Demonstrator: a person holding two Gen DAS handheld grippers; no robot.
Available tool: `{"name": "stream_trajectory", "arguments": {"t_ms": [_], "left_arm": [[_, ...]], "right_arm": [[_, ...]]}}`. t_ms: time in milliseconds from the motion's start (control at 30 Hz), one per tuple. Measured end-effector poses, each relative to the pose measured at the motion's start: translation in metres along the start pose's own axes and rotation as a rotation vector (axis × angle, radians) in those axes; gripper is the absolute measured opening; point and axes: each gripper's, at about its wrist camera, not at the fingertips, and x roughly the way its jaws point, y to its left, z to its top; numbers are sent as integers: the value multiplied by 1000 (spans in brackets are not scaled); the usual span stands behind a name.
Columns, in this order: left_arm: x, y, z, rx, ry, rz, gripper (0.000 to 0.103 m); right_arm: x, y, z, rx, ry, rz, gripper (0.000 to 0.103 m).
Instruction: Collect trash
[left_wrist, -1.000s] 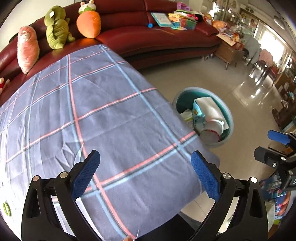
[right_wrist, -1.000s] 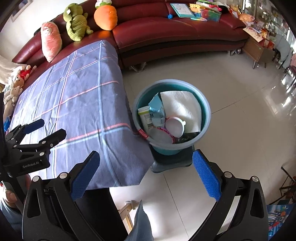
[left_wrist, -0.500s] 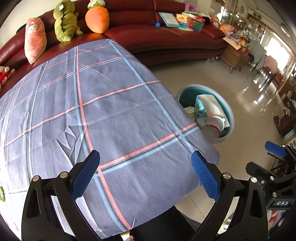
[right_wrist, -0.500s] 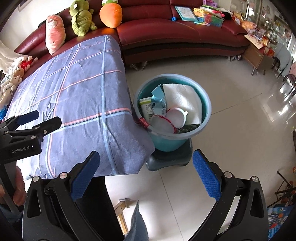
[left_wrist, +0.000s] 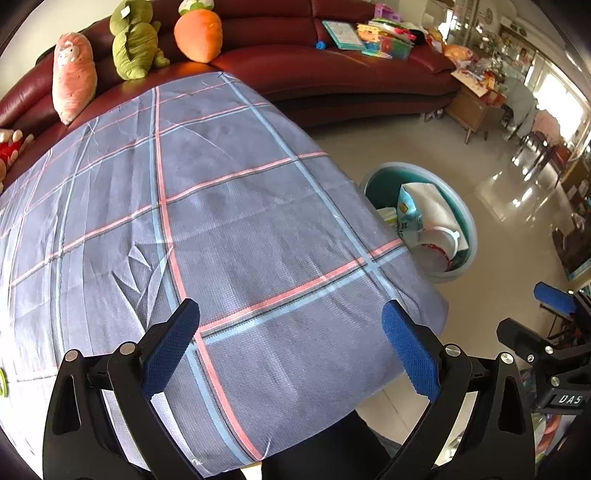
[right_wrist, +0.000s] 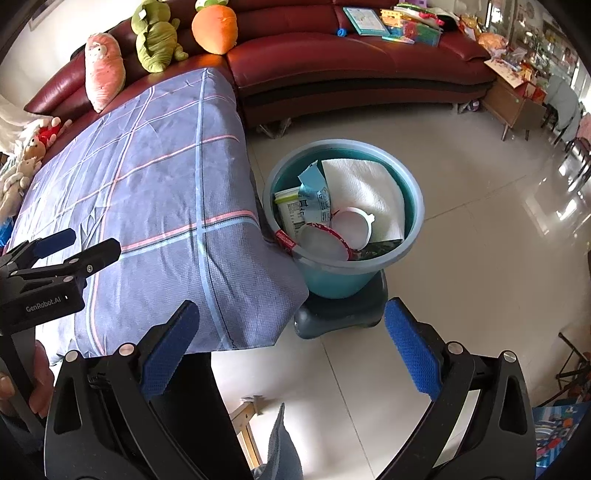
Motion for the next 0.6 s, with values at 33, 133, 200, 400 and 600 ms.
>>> {"name": "stream_trajectory", "arguments": {"t_ms": [33,133,200,400,600], "left_arm": [[0,0,-1,-2,-3,1,99],[0,-2,-1,-4,-8,12,99],[-2,-3,-2,-1,-16,21,99],[-4,-3,-2,-7,-26,31,99],[-3,-4,-1,-10,-20,34,99]], "right_arm": [[1,0,0,1,1,0,96],[4,-1,0,2,8,0,96],[5,-1,-1,2,10,-2,96],[7,-2,-1,6,15,-8,96],[7,-2,1,2,16,-11,96]]}}
